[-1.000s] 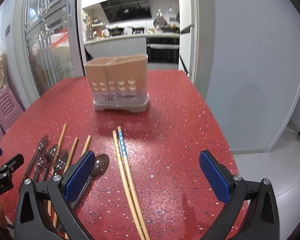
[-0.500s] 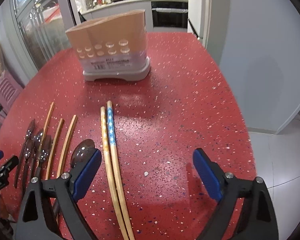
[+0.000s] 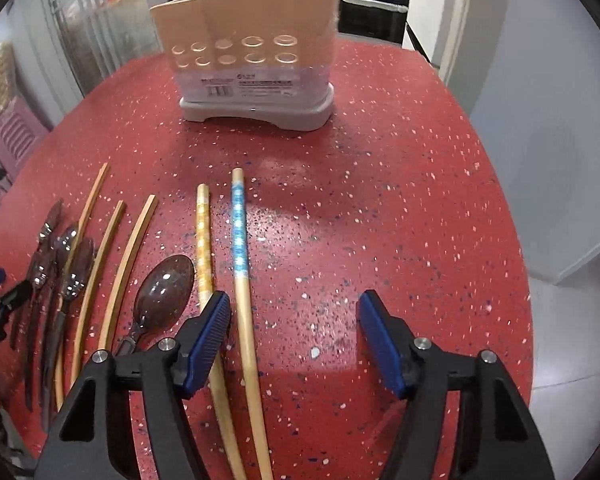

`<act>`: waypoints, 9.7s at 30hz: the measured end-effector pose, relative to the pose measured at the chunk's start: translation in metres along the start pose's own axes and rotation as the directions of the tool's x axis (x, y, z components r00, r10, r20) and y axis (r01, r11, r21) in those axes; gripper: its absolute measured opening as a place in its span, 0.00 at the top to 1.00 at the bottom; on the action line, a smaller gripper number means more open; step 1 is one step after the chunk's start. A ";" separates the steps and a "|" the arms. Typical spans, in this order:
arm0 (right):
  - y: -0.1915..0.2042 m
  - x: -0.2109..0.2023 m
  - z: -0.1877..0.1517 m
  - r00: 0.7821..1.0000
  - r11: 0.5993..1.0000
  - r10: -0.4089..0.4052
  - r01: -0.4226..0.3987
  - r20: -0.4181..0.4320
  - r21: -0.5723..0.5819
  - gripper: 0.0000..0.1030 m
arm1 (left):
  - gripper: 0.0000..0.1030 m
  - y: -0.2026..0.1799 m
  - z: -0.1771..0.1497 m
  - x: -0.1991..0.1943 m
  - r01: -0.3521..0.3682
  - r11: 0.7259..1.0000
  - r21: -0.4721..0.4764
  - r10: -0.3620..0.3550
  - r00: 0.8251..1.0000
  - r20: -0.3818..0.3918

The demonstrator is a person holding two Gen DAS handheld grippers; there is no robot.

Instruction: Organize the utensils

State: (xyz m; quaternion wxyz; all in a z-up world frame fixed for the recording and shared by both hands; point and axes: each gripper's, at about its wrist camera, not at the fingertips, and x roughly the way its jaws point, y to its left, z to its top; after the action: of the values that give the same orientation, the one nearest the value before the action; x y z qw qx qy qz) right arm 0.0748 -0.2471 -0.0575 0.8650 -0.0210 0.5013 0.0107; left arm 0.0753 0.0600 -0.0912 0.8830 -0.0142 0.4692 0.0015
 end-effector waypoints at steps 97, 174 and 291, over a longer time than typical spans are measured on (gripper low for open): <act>-0.030 -0.010 0.232 0.829 0.982 0.188 -0.175 0.527 -0.074 0.93 | 0.64 -0.180 0.235 0.005 0.177 0.968 0.177 -0.236 0.878 0.417; -0.057 -0.036 0.128 0.930 0.935 0.288 -0.325 0.230 0.141 0.00 | 0.00 -0.100 0.095 -0.043 0.094 0.988 0.125 -0.119 0.972 0.203; -0.027 -0.054 0.083 0.897 0.904 0.405 -0.422 0.179 0.066 0.92 | 0.00 -0.072 0.011 -0.067 0.099 0.992 0.078 -0.100 0.995 0.006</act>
State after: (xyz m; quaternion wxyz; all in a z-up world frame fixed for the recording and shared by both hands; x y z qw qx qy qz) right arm 0.1205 -0.2702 0.0316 0.8804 0.1316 0.4225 0.1703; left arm 0.0481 -0.0106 -0.0280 0.8842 -0.0031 0.4631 -0.0608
